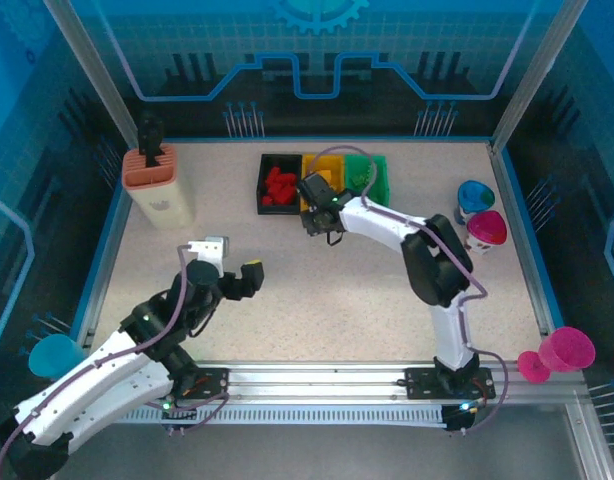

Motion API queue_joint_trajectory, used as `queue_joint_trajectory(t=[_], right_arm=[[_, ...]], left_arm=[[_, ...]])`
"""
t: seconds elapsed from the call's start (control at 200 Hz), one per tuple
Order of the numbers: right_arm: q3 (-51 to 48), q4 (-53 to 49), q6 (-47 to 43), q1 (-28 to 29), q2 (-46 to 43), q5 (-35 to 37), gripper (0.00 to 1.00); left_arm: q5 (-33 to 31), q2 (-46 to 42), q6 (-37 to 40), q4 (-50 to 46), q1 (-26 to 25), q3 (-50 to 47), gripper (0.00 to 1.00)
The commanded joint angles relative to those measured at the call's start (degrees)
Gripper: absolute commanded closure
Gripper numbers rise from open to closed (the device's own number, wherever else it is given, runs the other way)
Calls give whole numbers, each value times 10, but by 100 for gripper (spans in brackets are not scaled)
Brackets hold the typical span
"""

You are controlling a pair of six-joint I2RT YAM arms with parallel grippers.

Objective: Sort the legos into containers by color
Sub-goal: Pick up the lego from the center of the table, then place the lego in the container, then reset both arms

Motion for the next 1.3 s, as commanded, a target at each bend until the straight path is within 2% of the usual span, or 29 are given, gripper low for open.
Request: queue_joint_trajectory(t=[0.0,0.11,0.255,0.34,0.515,0.535,0.555,0.6,0.62,0.73,0.926,1.051,1.116,1.176,1.236,1.296], right_arm=[[20,-3,-37,-32,-70,47,75],[46,-17,-50,-83,-70,34,71],[97,-58,-49,-137,-19,-10,72],[126,-79,-51,-152,14,-34,70],[165,-100,-53,-159,51,-24,68],[169,-102,-51,-159,53,-22,66],[171,-105,-50,-159,54,-21,60],[172,-104,-48,-157,46,-21,34],[169,-100,-48,-156,41,-17,28],[128,-63,-52,-142,-20,16,19],[25,7,-75,-129,-146,18,15],[-81,82,-94,-132,-248,20,14],[-149,134,-118,-130,-312,51,13],[-217,187,-133,-127,-374,95,8],[-288,242,-150,-127,-444,120,0],[-362,299,-179,-127,-507,123,0]], left_arm=[[-15,4,-4,7,-3,-8,2],[-14,7,-8,1,-3,-5,2],[-15,-2,-15,-8,-3,-7,2],[-14,-7,-17,-16,-3,-3,2],[-14,-10,-12,-19,-4,6,2],[-14,-10,-11,-19,-4,7,2],[-14,-10,-11,-20,-4,7,2],[-14,-10,-11,-21,-4,9,2],[-14,-10,-11,-21,-4,10,2],[-18,-11,-10,-23,-5,15,2],[-52,-13,10,-21,-8,30,3],[-137,-13,26,-23,-8,35,2],[-215,-11,13,-44,-8,48,1],[-278,-9,8,-58,-8,58,1],[-311,-10,30,-37,-7,54,1],[-324,-11,72,9,-8,39,1]])
